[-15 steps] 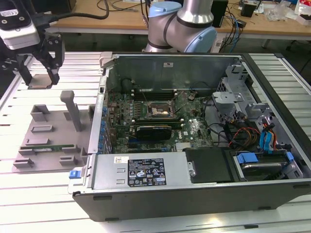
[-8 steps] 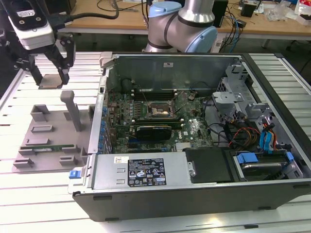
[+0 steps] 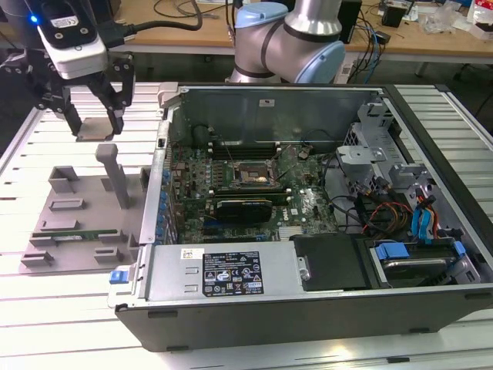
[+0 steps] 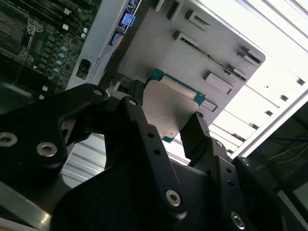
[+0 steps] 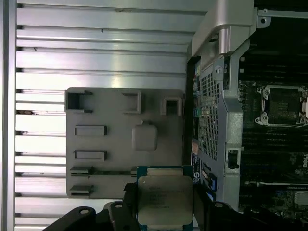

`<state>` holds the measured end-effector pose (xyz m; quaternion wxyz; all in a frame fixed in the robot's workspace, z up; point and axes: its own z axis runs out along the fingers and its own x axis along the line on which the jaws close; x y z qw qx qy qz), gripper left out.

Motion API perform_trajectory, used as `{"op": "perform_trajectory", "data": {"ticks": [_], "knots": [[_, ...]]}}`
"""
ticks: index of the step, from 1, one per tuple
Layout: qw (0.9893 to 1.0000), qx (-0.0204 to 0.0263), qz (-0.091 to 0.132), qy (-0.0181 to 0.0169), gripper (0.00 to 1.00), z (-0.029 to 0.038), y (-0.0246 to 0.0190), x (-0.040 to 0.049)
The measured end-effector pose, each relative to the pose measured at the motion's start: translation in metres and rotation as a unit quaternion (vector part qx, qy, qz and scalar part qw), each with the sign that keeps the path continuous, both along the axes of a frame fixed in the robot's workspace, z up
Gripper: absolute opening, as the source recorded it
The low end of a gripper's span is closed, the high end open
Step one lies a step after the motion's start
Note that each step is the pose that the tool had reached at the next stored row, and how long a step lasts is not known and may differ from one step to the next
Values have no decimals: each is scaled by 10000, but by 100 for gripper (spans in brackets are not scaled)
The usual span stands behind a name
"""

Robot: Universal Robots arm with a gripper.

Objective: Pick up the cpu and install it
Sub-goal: 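Pick up the cpu and move it towards the insertion slot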

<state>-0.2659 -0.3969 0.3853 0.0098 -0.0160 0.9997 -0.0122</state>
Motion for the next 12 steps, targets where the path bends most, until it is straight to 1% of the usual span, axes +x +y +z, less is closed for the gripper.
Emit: {"op": "perform_trajectory", "data": {"ticks": [2, 5, 11, 12], "knots": [[10000, 0, 0, 0, 55, -1, 0, 25], [10000, 0, 0, 0, 55, -4, 0, 104], [10000, 0, 0, 0, 55, -11, 1, 180], [10000, 0, 0, 0, 55, -13, 3, 204]]}}
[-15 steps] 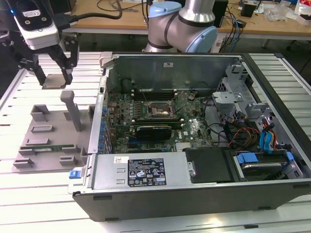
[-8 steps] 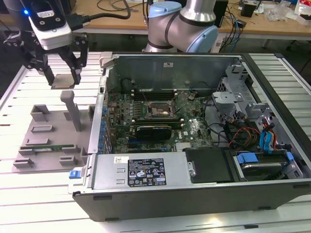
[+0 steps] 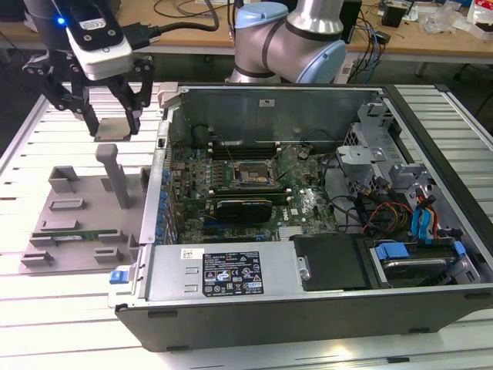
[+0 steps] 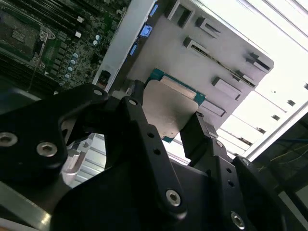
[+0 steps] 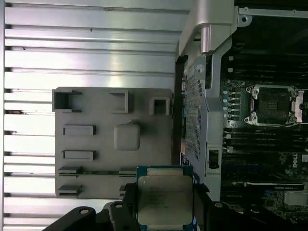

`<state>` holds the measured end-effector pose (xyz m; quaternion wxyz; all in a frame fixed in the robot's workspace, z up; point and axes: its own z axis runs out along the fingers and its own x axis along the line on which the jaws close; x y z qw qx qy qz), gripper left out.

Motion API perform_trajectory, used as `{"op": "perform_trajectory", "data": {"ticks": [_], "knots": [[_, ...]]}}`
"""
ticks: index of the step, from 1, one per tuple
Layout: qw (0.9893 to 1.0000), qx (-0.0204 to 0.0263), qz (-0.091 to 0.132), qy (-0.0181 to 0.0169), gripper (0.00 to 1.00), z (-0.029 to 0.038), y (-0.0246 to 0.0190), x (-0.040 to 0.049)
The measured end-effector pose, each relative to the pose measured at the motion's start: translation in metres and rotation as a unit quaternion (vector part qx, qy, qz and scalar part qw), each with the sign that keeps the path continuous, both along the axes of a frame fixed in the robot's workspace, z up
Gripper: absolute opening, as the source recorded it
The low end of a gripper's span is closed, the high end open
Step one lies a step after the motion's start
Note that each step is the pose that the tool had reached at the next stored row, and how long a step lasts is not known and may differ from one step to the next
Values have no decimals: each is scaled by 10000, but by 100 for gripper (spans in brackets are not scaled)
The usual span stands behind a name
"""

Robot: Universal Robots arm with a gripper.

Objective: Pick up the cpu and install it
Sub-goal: 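Pick up the cpu and move it towards the insertion slot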

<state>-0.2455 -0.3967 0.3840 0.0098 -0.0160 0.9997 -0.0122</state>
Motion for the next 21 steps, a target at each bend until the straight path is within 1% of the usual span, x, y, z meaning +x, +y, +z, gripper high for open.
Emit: {"op": "perform_trajectory", "data": {"ticks": [3, 11, 15, 18, 21], "knots": [[10000, 0, 1, 0, 55, -9, 7, 86], [10000, 0, 0, 0, 55, -25, 17, 232], [10000, 1, 0, 0, 55, -41, 22, 354], [10000, 1, 0, -1, 55, -52, 25, 405], [10000, 0, 0, 0, 55, -71, 32, 481]]}}
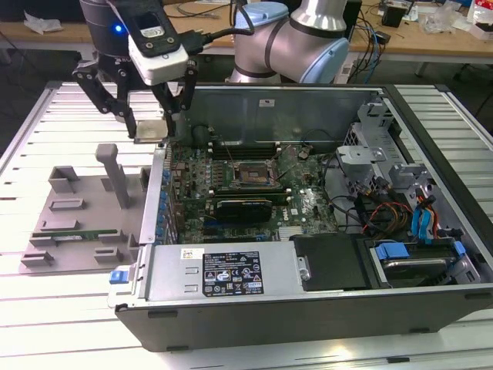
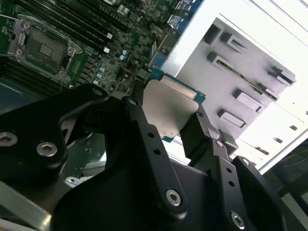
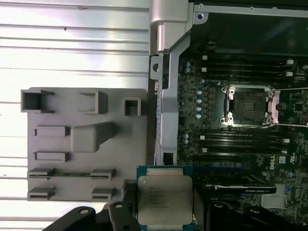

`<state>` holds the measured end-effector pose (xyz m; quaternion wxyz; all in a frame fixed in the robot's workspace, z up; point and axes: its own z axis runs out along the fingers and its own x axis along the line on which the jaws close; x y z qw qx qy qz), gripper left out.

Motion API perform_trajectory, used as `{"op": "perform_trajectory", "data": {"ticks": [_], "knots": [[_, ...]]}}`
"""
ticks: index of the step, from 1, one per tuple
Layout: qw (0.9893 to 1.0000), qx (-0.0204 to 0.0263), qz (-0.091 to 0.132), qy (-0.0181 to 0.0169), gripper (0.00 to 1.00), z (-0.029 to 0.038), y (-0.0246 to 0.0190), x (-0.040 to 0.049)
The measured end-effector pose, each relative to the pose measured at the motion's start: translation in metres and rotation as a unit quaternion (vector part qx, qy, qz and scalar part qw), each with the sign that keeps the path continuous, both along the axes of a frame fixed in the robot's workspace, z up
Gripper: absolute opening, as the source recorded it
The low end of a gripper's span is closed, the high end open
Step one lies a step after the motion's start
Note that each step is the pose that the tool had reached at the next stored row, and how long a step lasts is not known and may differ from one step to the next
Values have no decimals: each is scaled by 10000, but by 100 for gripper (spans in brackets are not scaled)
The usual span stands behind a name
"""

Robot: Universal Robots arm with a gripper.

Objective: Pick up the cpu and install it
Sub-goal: 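Pick up the cpu and move it towards the insertion slot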

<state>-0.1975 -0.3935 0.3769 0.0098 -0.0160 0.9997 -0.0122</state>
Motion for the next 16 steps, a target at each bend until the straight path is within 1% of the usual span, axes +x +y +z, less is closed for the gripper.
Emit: {"op": "perform_trajectory", "data": {"ticks": [2, 3, 5, 6, 7, 9, 14, 16], "knots": [[10000, 1, 0, -1, 55, -14, 7, 48], [10000, 32, 0, 0, 55, -20, 11, 87], [10000, 92, 0, 0, 55, -21, 11, 99], [9999, 142, 0, 0, 55, -23, 12, 108], [9999, 156, 0, -1, 55, -25, 12, 115], [9999, 160, 0, 0, 55, -32, 14, 141], [9999, 160, 0, 0, 55, -53, 26, 260], [9999, 160, 0, 0, 55, -58, 27, 283]]}}
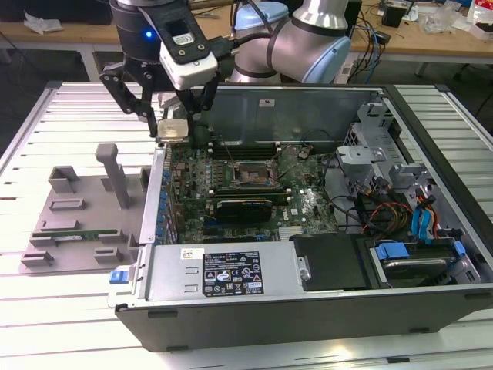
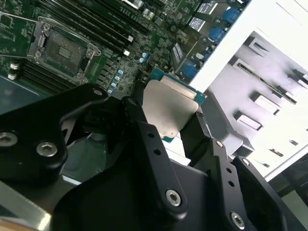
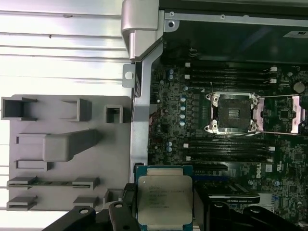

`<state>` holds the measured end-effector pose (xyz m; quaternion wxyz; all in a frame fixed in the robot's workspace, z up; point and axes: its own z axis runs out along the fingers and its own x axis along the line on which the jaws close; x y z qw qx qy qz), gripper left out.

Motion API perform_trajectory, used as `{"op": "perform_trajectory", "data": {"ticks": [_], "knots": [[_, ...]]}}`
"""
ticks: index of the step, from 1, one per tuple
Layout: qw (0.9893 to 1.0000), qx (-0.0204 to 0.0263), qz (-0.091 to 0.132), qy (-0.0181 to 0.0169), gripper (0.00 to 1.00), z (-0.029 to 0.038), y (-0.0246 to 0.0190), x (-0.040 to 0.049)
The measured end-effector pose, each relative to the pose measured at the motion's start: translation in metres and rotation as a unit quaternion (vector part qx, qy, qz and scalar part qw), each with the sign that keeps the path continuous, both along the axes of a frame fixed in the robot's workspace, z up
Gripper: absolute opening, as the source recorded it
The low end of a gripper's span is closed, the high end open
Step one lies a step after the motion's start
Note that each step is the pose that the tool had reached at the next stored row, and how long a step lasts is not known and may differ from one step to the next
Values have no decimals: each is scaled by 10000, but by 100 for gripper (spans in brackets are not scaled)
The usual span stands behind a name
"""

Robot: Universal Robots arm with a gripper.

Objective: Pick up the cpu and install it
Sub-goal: 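Pick up the cpu and move it towards the insertion slot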

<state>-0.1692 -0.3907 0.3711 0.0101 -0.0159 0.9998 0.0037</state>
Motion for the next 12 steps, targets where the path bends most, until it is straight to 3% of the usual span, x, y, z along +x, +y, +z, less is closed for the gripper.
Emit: {"op": "perform_trajectory", "data": {"ticks": [12], "knots": [[10000, 0, 1, 0, 55, -60, 23, 292]]}}
